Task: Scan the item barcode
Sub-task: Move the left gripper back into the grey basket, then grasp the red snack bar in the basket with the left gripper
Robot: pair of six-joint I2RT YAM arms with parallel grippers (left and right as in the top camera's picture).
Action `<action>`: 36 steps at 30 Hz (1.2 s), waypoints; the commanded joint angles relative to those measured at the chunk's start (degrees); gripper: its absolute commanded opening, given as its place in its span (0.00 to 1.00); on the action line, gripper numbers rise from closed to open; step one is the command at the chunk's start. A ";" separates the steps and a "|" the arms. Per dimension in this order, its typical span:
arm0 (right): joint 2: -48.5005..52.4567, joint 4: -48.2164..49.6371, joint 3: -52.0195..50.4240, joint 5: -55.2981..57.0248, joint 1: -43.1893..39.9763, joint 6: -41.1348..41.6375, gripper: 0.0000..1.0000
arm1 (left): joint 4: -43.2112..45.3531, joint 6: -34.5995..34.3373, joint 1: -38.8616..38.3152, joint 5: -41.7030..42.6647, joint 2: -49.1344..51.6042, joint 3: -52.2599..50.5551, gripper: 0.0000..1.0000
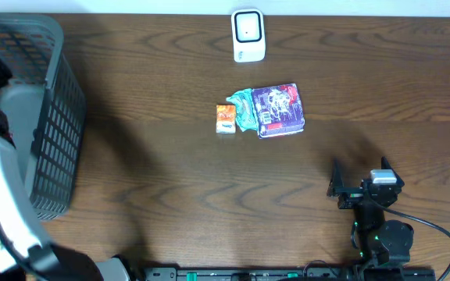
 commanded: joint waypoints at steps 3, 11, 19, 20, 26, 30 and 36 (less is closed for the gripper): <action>-0.31 -0.04 -0.24 -0.11 -0.48 -0.46 0.99 | -0.74 1.97 0.79 -5.88 5.35 0.87 0.98; -0.31 -0.04 -0.24 -0.11 -0.48 -0.46 0.99 | -3.43 1.99 2.05 -7.87 6.56 0.83 0.98; -0.31 -0.04 -0.24 -0.11 -0.48 -0.46 0.99 | -7.72 9.53 5.05 -7.82 9.46 0.20 0.98; -0.31 -0.04 -0.24 -0.11 -0.48 -0.46 0.99 | -8.55 10.23 5.42 -7.85 10.29 0.15 0.98; -0.31 -0.04 -0.24 -0.11 -0.48 -0.46 0.99 | -10.12 10.97 7.85 -7.85 15.02 0.13 0.98; -0.31 -0.04 -0.24 -0.11 -0.48 -0.46 0.99 | -10.60 10.97 9.38 -7.85 16.63 0.13 0.98; -0.31 -0.04 -0.24 -0.11 -0.48 -0.46 0.99 | -11.65 10.97 11.17 -7.37 17.53 0.13 0.98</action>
